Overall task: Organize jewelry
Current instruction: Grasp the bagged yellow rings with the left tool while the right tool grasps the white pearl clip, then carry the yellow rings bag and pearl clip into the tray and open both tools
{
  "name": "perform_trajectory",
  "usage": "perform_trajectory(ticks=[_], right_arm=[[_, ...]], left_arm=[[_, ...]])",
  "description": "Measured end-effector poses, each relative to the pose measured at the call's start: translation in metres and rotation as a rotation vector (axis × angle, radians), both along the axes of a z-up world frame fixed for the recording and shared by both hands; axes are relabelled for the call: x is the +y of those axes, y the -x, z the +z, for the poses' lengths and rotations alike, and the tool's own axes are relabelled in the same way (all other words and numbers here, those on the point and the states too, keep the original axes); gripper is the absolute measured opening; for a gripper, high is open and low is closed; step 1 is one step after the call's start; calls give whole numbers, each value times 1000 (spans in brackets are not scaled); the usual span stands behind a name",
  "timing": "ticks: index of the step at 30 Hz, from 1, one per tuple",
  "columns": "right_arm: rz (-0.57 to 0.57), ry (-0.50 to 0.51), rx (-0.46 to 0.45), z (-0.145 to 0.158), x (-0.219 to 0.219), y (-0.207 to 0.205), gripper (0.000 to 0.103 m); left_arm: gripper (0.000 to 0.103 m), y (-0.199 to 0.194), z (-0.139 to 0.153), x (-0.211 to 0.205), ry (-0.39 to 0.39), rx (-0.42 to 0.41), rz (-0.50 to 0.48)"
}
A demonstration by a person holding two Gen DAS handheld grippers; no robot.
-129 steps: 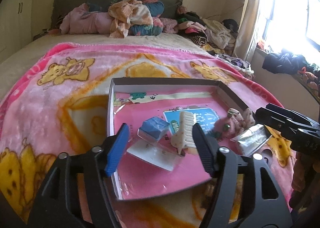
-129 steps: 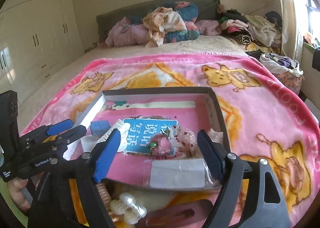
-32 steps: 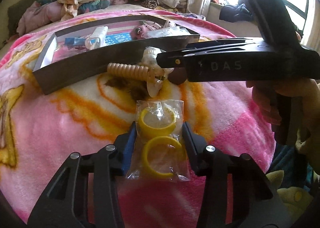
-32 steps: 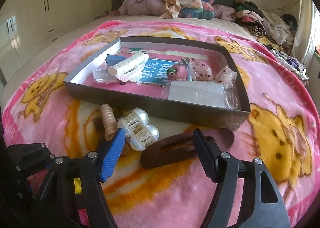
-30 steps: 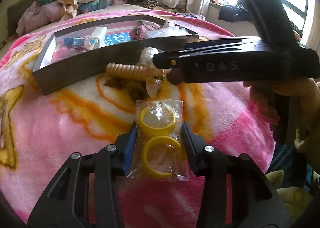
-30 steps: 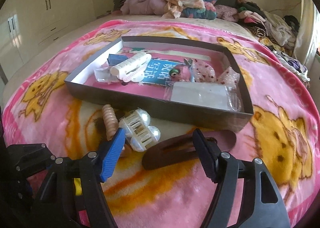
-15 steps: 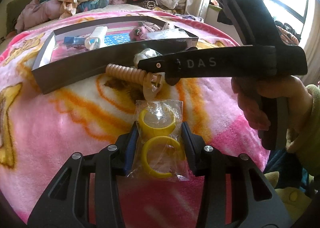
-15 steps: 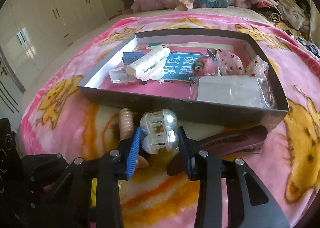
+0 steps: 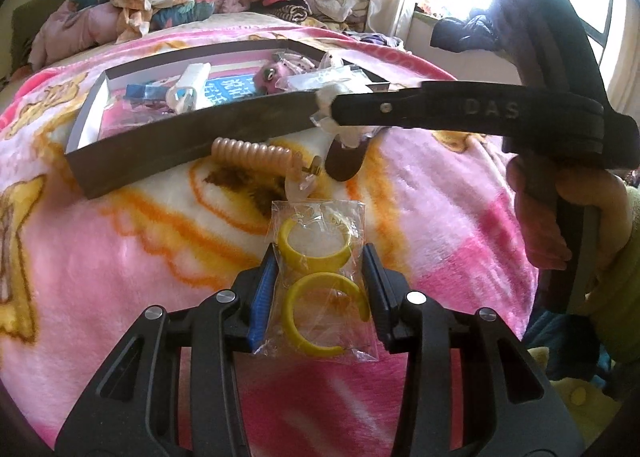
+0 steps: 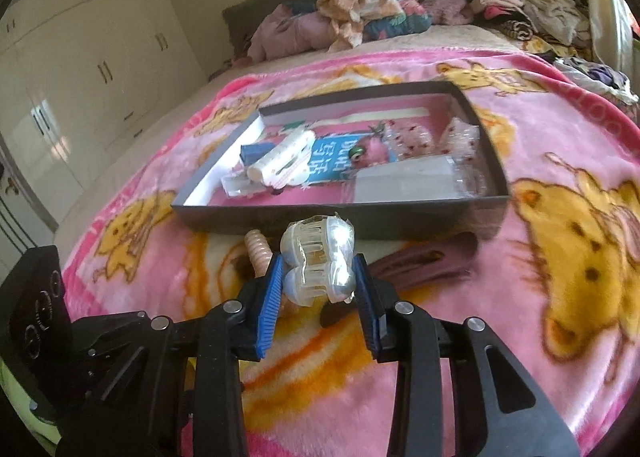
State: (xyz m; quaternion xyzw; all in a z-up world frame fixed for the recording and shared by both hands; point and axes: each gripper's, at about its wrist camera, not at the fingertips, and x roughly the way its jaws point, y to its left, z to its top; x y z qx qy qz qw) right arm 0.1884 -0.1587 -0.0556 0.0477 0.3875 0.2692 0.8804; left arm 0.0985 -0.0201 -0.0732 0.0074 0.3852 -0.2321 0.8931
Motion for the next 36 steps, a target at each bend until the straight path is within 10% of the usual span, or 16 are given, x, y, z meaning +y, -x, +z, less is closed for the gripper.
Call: perform_trajectory(ticks=[36], right_arm=[[-163, -80, -58, 27, -53, 0, 33]], left_arm=[[33, -67, 58, 1, 23, -160, 88]])
